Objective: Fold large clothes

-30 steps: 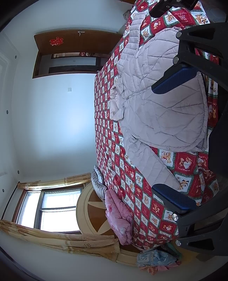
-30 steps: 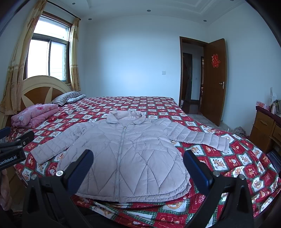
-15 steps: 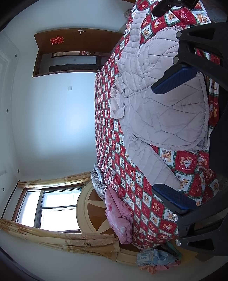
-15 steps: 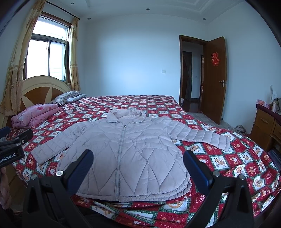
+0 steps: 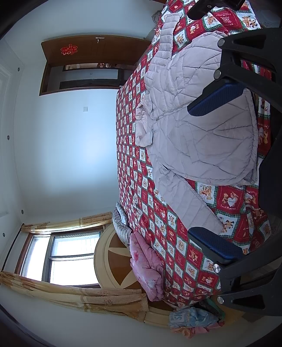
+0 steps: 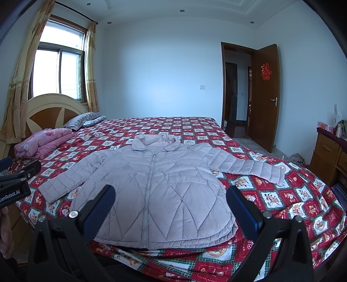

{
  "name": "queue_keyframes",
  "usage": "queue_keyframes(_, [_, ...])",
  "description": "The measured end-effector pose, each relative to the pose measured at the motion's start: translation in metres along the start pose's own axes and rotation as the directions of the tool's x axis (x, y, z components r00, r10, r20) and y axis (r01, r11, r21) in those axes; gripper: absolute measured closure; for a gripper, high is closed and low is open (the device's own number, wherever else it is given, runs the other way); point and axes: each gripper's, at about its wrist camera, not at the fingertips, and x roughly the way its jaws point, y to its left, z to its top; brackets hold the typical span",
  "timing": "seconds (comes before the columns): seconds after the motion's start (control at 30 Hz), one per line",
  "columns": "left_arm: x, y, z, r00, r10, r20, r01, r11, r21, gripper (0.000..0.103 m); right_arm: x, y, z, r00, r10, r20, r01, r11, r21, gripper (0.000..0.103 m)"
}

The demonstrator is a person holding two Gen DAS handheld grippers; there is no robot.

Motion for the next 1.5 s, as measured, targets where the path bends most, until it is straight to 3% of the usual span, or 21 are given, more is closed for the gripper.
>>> queue_keyframes(1.23, [0.007, 0.001, 0.000, 1.000, 0.001, -0.022, -0.001, 1.000, 0.006, 0.001, 0.006, 0.001, -0.003, 0.999, 0.021, -0.033, -0.021, 1.000, 0.015, 0.000])
queue_keyframes(1.5, [0.025, -0.002, -0.001, 0.999, 0.001, -0.045, -0.001, 1.000, 0.011, 0.001, 0.021, -0.005, -0.007, 0.999, 0.021, -0.050, -0.020, 1.000, 0.014, 0.000])
